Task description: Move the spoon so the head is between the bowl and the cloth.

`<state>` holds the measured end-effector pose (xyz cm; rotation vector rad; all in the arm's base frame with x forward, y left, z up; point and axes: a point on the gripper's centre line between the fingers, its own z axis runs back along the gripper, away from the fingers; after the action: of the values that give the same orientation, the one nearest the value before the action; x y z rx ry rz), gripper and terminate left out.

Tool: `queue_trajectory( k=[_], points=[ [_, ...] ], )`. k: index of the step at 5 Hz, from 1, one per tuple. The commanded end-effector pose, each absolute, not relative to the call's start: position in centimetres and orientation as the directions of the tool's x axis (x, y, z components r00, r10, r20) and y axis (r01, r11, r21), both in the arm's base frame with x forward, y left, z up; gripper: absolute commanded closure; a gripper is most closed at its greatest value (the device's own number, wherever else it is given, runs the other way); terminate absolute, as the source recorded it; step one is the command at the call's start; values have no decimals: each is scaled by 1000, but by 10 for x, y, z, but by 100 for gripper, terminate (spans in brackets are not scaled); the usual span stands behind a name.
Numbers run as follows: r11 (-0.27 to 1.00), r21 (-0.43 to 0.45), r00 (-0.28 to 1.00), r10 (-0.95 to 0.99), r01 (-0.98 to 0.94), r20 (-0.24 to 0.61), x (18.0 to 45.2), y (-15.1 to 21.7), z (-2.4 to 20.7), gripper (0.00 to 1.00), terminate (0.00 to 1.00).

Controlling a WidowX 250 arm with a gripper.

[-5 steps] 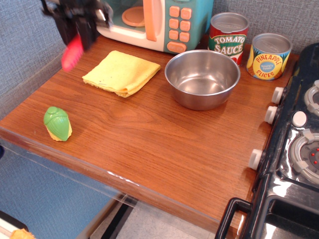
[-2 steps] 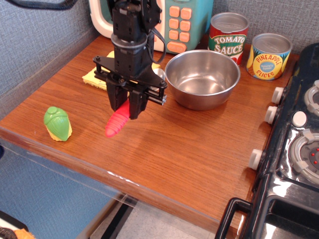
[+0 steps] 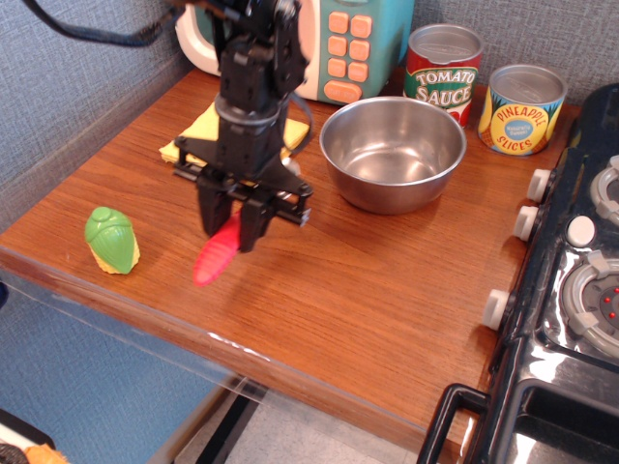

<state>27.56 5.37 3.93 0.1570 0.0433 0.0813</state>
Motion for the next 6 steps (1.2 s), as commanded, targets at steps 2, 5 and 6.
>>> queue_trajectory(
  k=[2,5,6],
  points=[
    [984,176,997,34,-21,-76,278,56,20,0,0],
    [999,-23,986,39,-35,161,266,72,109,0,0],
    [999,-31,988,27,-22,150,266,73,110,0,0]
  ],
)
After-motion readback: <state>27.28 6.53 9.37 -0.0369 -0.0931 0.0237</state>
